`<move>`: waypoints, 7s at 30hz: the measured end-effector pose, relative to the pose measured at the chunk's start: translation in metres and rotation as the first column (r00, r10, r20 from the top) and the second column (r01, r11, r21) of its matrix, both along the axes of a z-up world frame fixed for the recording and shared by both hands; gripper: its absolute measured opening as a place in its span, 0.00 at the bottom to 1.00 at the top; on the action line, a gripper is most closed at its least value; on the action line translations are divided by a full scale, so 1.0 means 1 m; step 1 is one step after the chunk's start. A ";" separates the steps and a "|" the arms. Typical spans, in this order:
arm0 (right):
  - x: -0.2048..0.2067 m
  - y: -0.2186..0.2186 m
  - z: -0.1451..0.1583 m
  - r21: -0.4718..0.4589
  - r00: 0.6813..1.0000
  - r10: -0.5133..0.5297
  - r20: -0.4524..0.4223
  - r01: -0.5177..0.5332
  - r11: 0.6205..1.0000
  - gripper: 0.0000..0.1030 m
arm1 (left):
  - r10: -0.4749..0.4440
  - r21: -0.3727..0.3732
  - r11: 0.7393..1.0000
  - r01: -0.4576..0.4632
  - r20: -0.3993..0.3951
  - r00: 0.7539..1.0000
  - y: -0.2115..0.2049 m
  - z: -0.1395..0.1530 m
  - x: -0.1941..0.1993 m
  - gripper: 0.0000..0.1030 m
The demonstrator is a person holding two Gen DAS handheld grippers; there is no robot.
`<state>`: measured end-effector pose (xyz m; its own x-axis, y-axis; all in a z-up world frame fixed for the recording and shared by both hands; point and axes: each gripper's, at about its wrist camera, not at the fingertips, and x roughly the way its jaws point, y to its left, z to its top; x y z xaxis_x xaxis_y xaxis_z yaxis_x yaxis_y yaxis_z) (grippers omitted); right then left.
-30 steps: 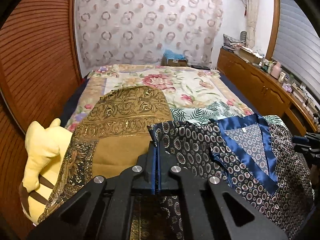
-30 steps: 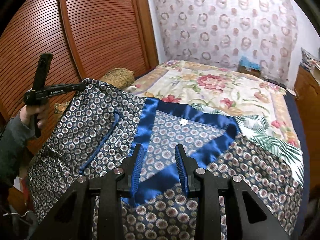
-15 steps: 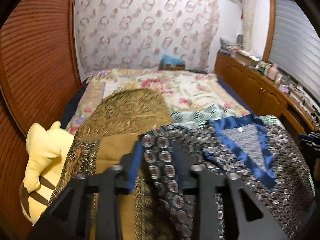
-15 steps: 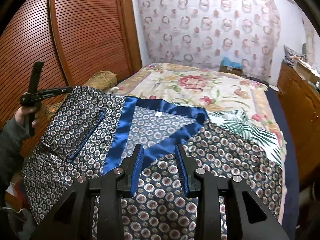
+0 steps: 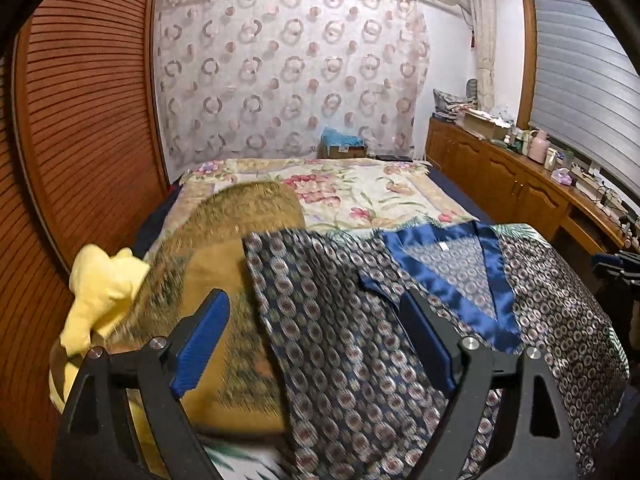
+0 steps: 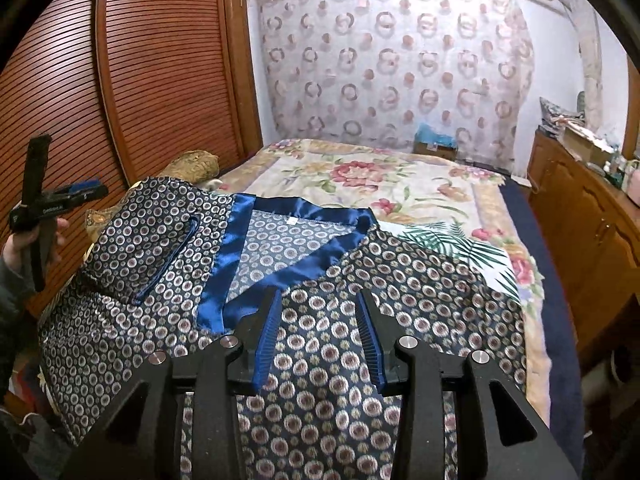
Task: Fold small clothes
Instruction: 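Open both tools and release the folded side panel, then grasp the garment's opposite side edge with the right tool, then fold the held side panel over toward the satin collar with the right tool, then open the right tool and release the folded panel, then grasp the navy garment's edge beside the gold cloth with the left tool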
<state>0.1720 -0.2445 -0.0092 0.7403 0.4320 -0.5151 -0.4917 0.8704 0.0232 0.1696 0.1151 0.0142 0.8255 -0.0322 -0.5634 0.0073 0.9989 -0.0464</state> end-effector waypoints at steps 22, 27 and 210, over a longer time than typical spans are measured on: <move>-0.095 -0.059 -0.031 -0.011 0.987 -0.162 0.011 0.162 0.987 0.48 | -0.102 -0.013 0.995 0.102 0.001 0.995 -0.082 -0.020 -0.077 0.85; -0.112 -0.069 -0.030 -0.023 0.981 -0.195 0.005 0.195 0.981 0.49 | -0.129 -0.022 0.991 0.129 0.004 0.992 -0.098 -0.022 -0.080 0.85; 0.067 -0.026 -0.066 -0.146 0.963 -0.202 -0.181 0.177 0.973 0.69 | 0.033 -0.016 0.999 -0.035 -0.130 0.991 0.022 -0.038 0.040 0.42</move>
<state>0.2391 -0.2703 -0.0752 0.6829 0.2154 -0.6980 -0.3148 0.9490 -0.0152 0.2099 0.1371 -0.0243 0.7466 -0.0164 -0.6651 -0.0338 0.9975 -0.0625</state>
